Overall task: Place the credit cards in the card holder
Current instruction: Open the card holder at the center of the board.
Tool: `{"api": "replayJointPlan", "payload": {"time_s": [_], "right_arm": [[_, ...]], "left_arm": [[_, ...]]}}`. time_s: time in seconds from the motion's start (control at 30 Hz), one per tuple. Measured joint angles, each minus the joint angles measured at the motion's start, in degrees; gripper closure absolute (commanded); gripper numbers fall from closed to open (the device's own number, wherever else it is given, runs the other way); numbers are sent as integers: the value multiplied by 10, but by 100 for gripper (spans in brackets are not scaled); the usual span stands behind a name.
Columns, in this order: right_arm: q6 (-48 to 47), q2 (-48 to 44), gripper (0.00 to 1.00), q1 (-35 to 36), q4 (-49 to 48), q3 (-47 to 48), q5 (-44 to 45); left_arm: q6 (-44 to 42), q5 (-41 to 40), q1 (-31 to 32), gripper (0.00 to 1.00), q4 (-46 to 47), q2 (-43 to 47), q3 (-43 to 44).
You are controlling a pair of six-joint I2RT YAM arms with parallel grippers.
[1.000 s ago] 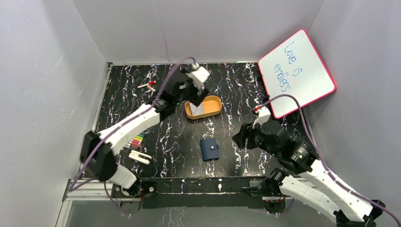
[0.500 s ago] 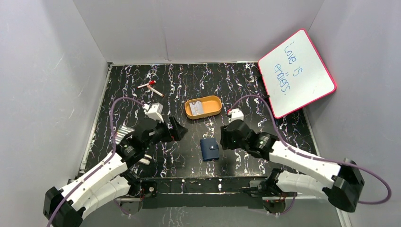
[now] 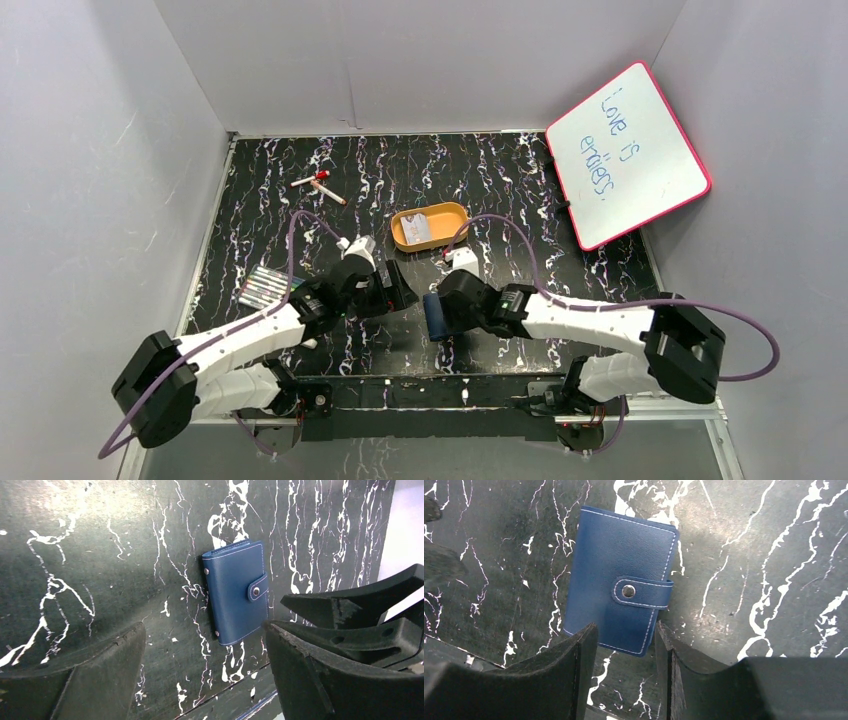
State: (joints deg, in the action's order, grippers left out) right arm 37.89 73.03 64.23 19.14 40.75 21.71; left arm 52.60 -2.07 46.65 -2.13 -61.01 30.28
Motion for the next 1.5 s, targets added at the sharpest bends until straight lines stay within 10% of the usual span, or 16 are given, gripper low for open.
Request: {"api": "replayJointPlan", "payload": {"time_s": [0.53, 1.03, 1.5], "right_arm": [[44, 83, 54, 14, 10, 60, 54], [44, 130, 62, 14, 19, 74, 65], [44, 139, 96, 15, 21, 85, 69]], "left_arm": [[66, 75, 8, 64, 138, -128, 0], [103, 89, 8, 73, 189, -163, -28], [112, 108, 8, 74, 218, -180, -28]]}}
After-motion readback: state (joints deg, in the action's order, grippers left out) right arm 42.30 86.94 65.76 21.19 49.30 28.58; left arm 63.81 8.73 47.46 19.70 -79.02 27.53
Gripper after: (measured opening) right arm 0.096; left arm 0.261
